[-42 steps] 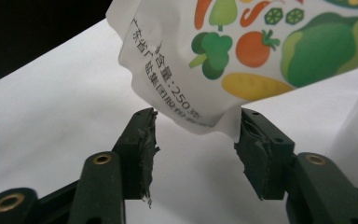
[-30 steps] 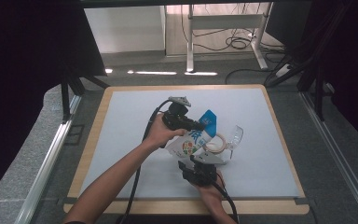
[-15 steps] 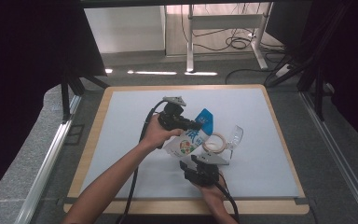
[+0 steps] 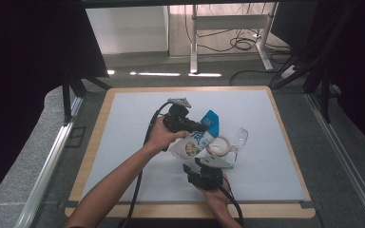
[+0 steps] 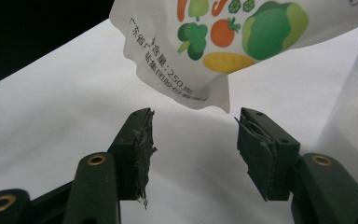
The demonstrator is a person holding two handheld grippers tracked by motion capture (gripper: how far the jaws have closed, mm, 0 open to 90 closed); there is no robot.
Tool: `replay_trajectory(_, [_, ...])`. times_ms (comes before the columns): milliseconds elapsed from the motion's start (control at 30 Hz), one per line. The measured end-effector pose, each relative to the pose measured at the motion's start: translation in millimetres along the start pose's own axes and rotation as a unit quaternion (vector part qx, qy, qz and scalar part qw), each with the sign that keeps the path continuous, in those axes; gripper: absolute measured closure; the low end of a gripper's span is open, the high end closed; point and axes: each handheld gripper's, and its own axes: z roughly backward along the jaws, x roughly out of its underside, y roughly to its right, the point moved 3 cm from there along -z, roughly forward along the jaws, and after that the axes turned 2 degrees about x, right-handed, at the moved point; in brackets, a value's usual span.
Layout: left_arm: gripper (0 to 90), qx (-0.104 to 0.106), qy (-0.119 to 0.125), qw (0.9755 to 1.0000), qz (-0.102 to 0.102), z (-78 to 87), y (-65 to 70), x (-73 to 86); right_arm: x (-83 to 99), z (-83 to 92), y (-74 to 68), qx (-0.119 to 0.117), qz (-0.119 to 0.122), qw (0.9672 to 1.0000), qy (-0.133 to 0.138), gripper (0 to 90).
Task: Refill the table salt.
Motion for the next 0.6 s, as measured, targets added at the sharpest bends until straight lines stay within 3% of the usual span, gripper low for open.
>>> replay_trajectory(600, [89.8,-0.004,0.033,0.9994,0.009,20.7,-3.9,0.1,1.2,-0.5,-2.5,-0.005,0.003,1.0000,-0.001,45.6])
